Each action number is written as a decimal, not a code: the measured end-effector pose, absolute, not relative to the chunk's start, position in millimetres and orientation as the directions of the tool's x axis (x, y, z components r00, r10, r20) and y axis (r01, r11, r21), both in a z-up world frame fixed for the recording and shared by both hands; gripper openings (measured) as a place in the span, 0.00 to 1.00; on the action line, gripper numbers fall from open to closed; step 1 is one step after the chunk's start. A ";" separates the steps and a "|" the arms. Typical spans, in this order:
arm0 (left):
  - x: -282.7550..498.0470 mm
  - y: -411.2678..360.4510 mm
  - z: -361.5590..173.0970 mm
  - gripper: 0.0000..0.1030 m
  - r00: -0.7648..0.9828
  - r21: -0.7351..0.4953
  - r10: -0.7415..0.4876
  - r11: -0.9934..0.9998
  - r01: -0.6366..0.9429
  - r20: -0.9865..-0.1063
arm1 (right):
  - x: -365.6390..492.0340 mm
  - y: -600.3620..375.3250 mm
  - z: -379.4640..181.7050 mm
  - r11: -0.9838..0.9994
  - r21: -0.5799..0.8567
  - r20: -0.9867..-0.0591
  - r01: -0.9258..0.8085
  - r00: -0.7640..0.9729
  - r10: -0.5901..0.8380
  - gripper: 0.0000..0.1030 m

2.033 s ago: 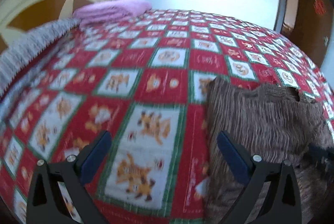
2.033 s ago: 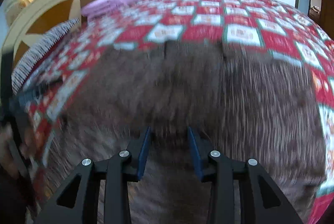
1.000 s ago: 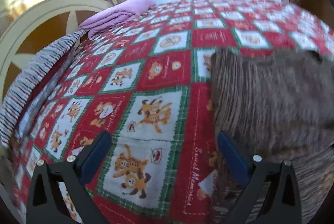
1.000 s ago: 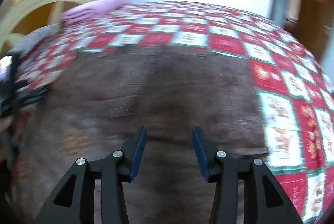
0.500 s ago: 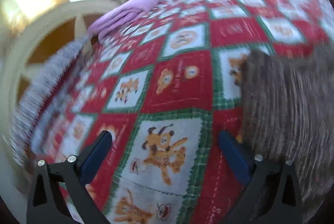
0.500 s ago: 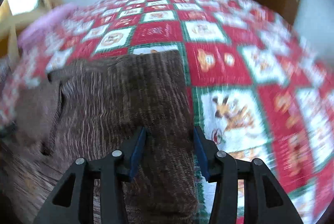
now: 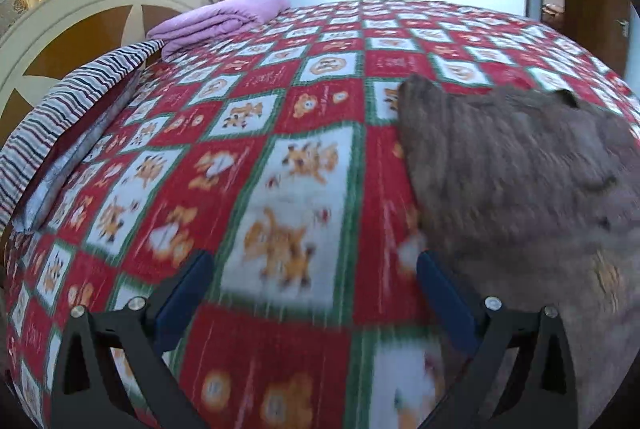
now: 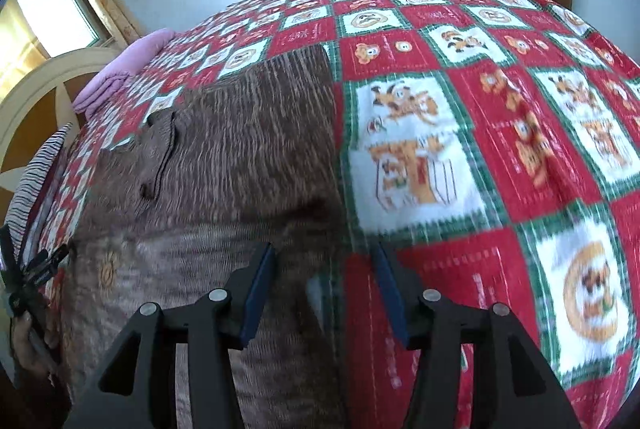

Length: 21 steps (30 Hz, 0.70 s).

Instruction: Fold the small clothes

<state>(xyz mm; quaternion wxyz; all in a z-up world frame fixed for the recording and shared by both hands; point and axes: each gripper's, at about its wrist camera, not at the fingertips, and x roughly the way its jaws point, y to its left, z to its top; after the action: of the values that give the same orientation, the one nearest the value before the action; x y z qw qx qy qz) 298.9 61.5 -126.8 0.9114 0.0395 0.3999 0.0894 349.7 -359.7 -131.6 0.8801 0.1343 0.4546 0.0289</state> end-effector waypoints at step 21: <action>203.1 37.2 -132.2 1.00 0.668 0.133 0.116 0.991 -0.026 -0.735 | 268.1 -342.9 -128.2 0.980 0.198 -0.822 0.017 0.547 0.157 0.62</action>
<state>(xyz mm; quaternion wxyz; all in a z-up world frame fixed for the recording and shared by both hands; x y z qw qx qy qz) 203.1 37.2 -132.2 0.9116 0.0558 0.4054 0.0389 268.1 -342.9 -128.2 0.8748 0.0913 0.4742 0.0401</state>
